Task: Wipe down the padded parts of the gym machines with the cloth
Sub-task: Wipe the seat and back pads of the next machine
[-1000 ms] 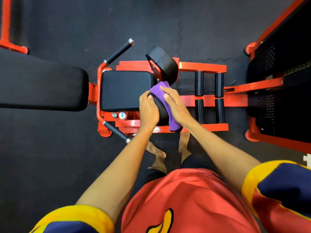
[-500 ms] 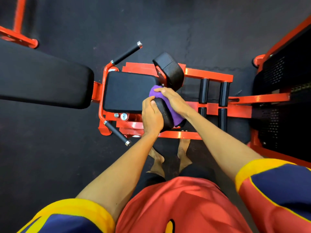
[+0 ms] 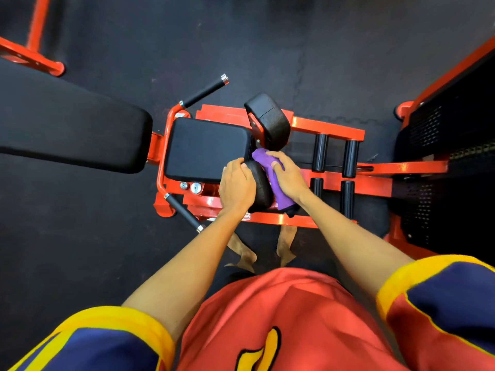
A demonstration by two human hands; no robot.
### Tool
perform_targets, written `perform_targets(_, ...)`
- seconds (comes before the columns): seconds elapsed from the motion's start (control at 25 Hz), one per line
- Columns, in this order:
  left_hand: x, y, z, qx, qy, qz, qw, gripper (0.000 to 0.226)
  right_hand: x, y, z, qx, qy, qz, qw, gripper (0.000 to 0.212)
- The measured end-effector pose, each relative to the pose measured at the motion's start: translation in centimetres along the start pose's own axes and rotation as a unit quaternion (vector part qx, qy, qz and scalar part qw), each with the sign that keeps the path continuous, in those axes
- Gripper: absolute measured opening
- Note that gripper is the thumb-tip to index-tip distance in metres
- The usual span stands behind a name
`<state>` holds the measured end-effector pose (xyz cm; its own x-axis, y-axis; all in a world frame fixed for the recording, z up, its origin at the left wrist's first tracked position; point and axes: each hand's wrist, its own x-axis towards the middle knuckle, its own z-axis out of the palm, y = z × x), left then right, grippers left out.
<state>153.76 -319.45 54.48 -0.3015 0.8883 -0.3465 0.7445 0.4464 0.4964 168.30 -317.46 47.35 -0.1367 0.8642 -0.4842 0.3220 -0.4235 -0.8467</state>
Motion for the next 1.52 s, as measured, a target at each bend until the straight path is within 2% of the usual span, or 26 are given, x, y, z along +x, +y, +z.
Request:
perform_targets(0.12, 0.3, 0.9, -0.7, 0.008, -0.002, 0.03, 1.0, 0.041, -2.9, -2.6, -1.8, 0.012, 0.055, -0.086, 0.995, 0.037)
perform_targets(0.24, 1.0, 2.4, -1.1, -0.034, 0.004, 0.021, 0.999, 0.04, -4.6, -5.2, -3.3, 0.006, 0.131, -0.15, 0.98, 0.038)
perform_targets(0.44, 2.6, 5.2, -1.1, -0.076, -0.012, 0.054, 0.996, 0.043, -2.8, -5.9, -4.5, -0.095, 0.222, -0.134, 0.961, 0.039)
perform_targets(0.6, 5.0, 6.1, -0.6, -0.158, -0.027, 0.074, 0.984, 0.045, -0.6, -5.7, -4.1, -0.198, 0.187, -0.144, 0.951, 0.038)
perform_targets(0.84, 8.4, 7.4, -0.1, -0.221, -0.06, 0.003, 0.973, 0.051, 4.9, -8.0, -3.4, -0.334, 0.181, -0.165, 0.91, 0.04)
perform_targets(0.92, 8.6, 7.4, 0.1, -0.241, -0.059, 0.001, 0.969, 0.052, 8.8, -10.6, -3.6, -0.356, 0.14, -0.139, 0.914, 0.039)
perform_targets(1.08, 8.4, 7.7, 0.2, -0.249, -0.058, 0.001, 0.967, 0.055, 15.1, -14.4, -4.5, -0.325, 0.016, -0.053, 0.944, 0.038)
perform_targets(1.16, 9.0, 7.5, 0.1, -0.247, -0.06, -0.003, 0.967, 0.053, 14.1, -13.8, -4.4, -0.318, 0.029, -0.061, 0.946, 0.037)
perform_targets(1.28, 10.5, 6.8, 0.1, -0.259, -0.053, -0.022, 0.964, 0.051, 9.0, -10.2, -3.7, -0.282, 0.118, -0.158, 0.939, 0.039)
perform_targets(1.36, 10.5, 6.6, -0.1, -0.269, -0.048, -0.03, 0.961, 0.048, 6.0, -7.8, -3.6, -0.255, 0.147, -0.185, 0.938, 0.042)
perform_targets(1.52, 10.4, 6.5, -0.4, -0.305, -0.051, -0.048, 0.95, 0.042, 8.1, -8.4, -4.1, -0.249, 0.134, -0.179, 0.942, 0.039)
